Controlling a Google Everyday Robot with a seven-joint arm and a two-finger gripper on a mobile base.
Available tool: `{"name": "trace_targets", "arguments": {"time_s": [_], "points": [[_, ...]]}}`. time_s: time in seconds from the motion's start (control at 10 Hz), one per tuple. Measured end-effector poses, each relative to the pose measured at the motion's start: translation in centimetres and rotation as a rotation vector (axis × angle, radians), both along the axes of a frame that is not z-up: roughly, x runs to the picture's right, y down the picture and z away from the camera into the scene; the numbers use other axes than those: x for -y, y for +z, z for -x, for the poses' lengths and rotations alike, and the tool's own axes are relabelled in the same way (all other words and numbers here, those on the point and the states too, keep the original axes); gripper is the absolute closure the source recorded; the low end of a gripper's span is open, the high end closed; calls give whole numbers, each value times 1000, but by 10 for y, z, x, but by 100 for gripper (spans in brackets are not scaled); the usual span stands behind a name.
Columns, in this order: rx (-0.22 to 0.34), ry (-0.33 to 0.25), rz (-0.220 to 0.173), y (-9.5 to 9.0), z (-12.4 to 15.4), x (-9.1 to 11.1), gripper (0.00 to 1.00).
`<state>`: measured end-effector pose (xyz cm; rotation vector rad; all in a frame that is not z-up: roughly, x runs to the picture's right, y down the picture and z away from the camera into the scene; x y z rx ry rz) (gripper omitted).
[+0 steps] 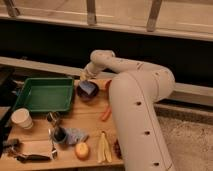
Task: Wipe purple bowl with sponge
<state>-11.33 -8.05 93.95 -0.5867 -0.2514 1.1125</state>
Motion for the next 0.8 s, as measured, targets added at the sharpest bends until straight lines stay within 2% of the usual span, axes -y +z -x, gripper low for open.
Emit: {"name": "trace_targets", "arguments": {"time_s": [0.4,0.6,0.8], "points": [[26,-19,1,-10,11,-6,100],[8,-18,-4,-16,2,-7,100],[-15,3,-9,-16,-13,1,100]]}}
